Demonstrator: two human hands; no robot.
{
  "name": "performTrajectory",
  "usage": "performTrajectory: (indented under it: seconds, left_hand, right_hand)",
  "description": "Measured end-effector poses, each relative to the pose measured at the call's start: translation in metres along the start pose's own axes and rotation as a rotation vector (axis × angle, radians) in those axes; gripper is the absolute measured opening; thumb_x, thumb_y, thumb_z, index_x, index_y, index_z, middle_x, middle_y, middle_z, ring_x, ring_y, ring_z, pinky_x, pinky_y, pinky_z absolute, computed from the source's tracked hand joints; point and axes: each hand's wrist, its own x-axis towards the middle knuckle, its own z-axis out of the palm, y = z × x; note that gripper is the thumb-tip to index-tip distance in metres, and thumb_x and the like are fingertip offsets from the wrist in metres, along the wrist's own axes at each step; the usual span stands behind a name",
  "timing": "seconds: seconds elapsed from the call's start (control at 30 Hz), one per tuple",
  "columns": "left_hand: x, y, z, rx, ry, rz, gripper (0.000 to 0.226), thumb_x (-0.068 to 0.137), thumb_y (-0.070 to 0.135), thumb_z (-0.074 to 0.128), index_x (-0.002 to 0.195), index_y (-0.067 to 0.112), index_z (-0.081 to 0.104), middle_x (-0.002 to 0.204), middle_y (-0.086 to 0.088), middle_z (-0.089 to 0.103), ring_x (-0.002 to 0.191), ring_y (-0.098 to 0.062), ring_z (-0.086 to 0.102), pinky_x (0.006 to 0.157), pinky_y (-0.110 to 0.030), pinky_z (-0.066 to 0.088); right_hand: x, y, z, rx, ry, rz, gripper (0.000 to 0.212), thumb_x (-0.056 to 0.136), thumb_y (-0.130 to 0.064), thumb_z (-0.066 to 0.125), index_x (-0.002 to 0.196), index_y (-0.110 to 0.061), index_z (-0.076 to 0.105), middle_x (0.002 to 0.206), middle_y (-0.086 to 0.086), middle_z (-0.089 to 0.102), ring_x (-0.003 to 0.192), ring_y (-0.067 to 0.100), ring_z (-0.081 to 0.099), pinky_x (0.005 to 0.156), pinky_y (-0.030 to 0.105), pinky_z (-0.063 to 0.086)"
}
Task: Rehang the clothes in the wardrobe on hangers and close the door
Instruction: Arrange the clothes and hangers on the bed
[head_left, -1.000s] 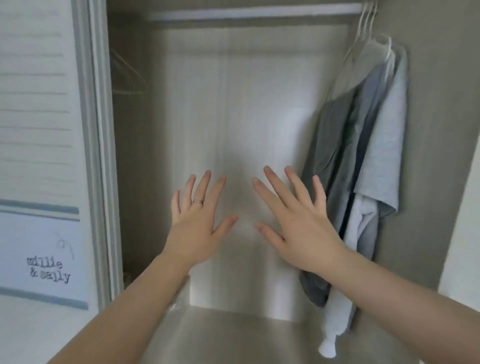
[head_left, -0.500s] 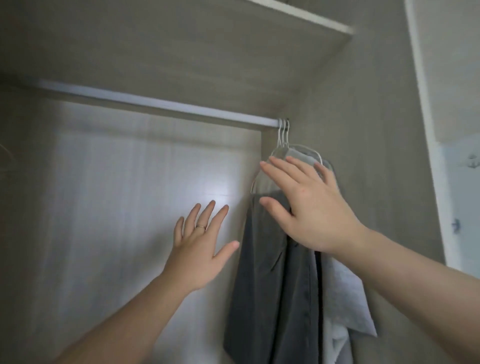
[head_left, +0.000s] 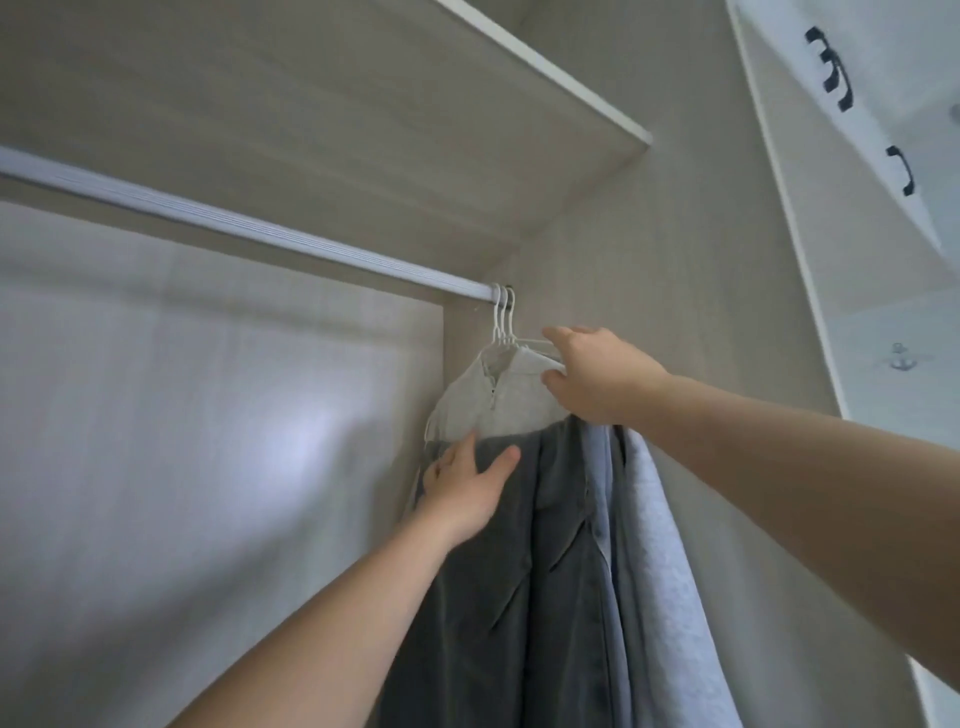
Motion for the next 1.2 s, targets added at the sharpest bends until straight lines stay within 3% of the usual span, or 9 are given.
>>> performTrajectory:
  seconds: [0.1, 0.2, 0.3, 0.4, 0.5, 0.63, 0.83, 0.97, 1.2]
  left_hand:
    - [0.009, 0.001, 0.012, -0.015, -0.045, -0.010, 0.087, 0.091, 0.073, 0.041, 0.160, 0.029, 0.011, 0.167, 0.000, 0.013, 0.153, -0.029, 0.008, 0.123, -0.048, 0.013]
    - [0.013, 0.001, 0.020, -0.053, -0.071, -0.020, 0.087, 0.092, 0.070, 0.041, 0.160, 0.027, 0.008, 0.167, 0.000, 0.009, 0.153, -0.030, 0.008, 0.123, -0.049, 0.013]
    - [0.014, 0.001, 0.022, -0.144, -0.093, -0.018, 0.087, 0.092, 0.069, 0.044, 0.160, 0.028, 0.007, 0.167, 0.001, 0.008, 0.153, -0.031, 0.010, 0.123, -0.051, 0.014]
    - [0.015, -0.004, 0.021, -0.174, -0.098, -0.004, 0.086, 0.093, 0.068, 0.046, 0.160, 0.028, 0.010, 0.167, 0.001, 0.009, 0.152, -0.030, 0.012, 0.122, -0.050, 0.015]
    - [0.015, -0.009, 0.019, -0.169, -0.109, 0.015, 0.086, 0.093, 0.068, 0.046, 0.160, 0.028, 0.010, 0.167, 0.001, 0.009, 0.152, -0.030, 0.013, 0.122, -0.050, 0.016]
    - [0.015, -0.015, 0.019, -0.123, -0.117, 0.017, 0.088, 0.091, 0.070, 0.045, 0.160, 0.030, 0.006, 0.167, 0.002, 0.006, 0.152, -0.030, 0.010, 0.122, -0.050, 0.014]
    - [0.017, -0.024, 0.021, -0.101, -0.148, 0.035, 0.091, 0.090, 0.072, 0.044, 0.160, 0.031, 0.003, 0.167, 0.003, 0.003, 0.152, -0.030, 0.009, 0.122, -0.050, 0.014]
    - [0.019, -0.029, 0.021, -0.076, -0.157, 0.035, 0.090, 0.090, 0.072, 0.042, 0.159, 0.032, 0.001, 0.167, 0.003, 0.001, 0.153, -0.031, 0.006, 0.123, -0.050, 0.012]
    - [0.034, -0.029, 0.015, -0.063, -0.134, 0.030, 0.089, 0.089, 0.075, 0.039, 0.158, 0.035, 0.000, 0.167, 0.006, -0.002, 0.152, -0.032, 0.005, 0.122, -0.052, 0.012]
  right_hand:
    - [0.020, -0.002, 0.006, -0.034, -0.047, 0.043, 0.025, 0.094, -0.023, 0.049, 0.116, -0.011, 0.050, 0.111, 0.017, 0.059, 0.091, 0.035, 0.050, 0.071, 0.036, 0.044]
    - [0.034, -0.010, 0.007, -0.055, 0.003, 0.086, 0.006, 0.090, -0.008, 0.048, 0.096, -0.008, 0.050, 0.095, 0.013, 0.055, 0.076, 0.032, 0.050, 0.067, 0.034, 0.041]
    - [0.046, -0.019, 0.008, -0.061, 0.045, 0.135, 0.013, 0.087, 0.003, 0.046, 0.078, -0.007, 0.044, 0.075, 0.007, 0.042, 0.063, 0.027, 0.048, 0.066, 0.034, 0.041]
    - [0.053, -0.029, 0.013, -0.104, 0.029, 0.154, 0.023, 0.085, 0.006, 0.045, 0.071, -0.010, 0.039, 0.072, 0.007, 0.044, 0.061, 0.025, 0.049, 0.064, 0.036, 0.044]
    - [0.059, -0.032, 0.017, -0.102, 0.037, 0.200, 0.023, 0.084, 0.005, 0.047, 0.069, -0.011, 0.040, 0.071, 0.006, 0.046, 0.057, 0.022, 0.046, 0.065, 0.035, 0.044]
    - [0.067, -0.025, 0.021, 0.079, 0.046, 0.304, 0.019, 0.092, -0.006, 0.050, 0.074, -0.006, 0.045, 0.073, 0.008, 0.047, 0.064, 0.026, 0.051, 0.067, 0.032, 0.044]
    - [0.075, -0.017, 0.022, 0.310, 0.116, 0.397, 0.013, 0.097, -0.013, 0.051, 0.094, -0.002, 0.057, 0.094, 0.015, 0.056, 0.082, 0.031, 0.055, 0.069, 0.030, 0.043]
    - [0.074, -0.016, 0.027, 0.395, 0.164, 0.391, 0.022, 0.100, -0.017, 0.049, 0.104, 0.001, 0.062, 0.097, 0.016, 0.059, 0.081, 0.031, 0.056, 0.068, 0.030, 0.042]
    - [0.079, -0.023, 0.031, 0.458, 0.259, 0.354, 0.025, 0.100, -0.023, 0.049, 0.099, -0.002, 0.063, 0.098, 0.015, 0.060, 0.081, 0.032, 0.057, 0.070, 0.031, 0.041]
